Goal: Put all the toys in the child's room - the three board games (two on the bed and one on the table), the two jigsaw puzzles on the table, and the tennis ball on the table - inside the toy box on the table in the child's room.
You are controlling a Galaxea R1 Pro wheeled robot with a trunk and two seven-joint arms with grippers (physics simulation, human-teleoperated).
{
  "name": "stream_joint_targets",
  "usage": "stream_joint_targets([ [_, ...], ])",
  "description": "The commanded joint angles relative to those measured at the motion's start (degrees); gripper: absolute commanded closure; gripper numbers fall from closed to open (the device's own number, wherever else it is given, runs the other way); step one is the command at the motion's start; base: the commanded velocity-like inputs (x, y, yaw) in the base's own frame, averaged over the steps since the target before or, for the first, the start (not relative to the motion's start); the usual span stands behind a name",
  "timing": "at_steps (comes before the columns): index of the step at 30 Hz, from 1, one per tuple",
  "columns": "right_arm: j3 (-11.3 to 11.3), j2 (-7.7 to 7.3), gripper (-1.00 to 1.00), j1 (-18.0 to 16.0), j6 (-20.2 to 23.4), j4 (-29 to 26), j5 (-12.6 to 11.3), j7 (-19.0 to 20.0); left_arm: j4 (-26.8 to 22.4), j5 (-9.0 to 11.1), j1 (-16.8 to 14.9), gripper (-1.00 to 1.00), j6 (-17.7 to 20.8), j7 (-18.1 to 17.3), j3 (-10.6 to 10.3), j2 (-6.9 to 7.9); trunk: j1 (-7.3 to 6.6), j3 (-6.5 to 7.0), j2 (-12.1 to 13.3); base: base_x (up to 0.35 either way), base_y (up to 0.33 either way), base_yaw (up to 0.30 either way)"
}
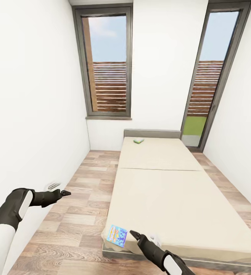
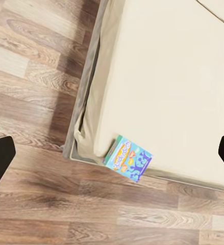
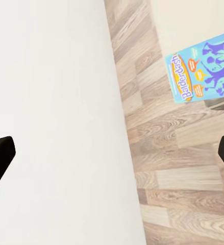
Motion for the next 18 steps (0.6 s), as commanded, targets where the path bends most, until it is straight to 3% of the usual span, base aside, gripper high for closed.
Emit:
stream_joint_targets([
  [1, -0.4, 0.02, -1.00, 0.0, 0.5, 0.0, -0.5, 0.1, 0.0, 0.3, -0.1, -1.00, 0.4, 0.1, 0.1, 0.00, 0.24, -0.28, -0.5, 0.000, 0.000, 0.000],
  [8, -1.0, -0.04, -1.00, 0.0, 0.3, -0.1, -0.9, 1.0, 0.0, 0.3, -0.1, -1.00, 0.4, 0.1, 0.1, -0.06, 1.78, -1.54, -3.3, 0.000, 0.000, 0.000],
  [18, -3.8, -0.06, -1.00, 0.0, 0.3, 0.4, -5.1, 2.2, 0.0, 0.3, -0.1, -1.00, 0.4, 0.1, 0.2, -0.03, 3.97, -3.33, -7.3, 0.000, 0.000, 0.000],
])
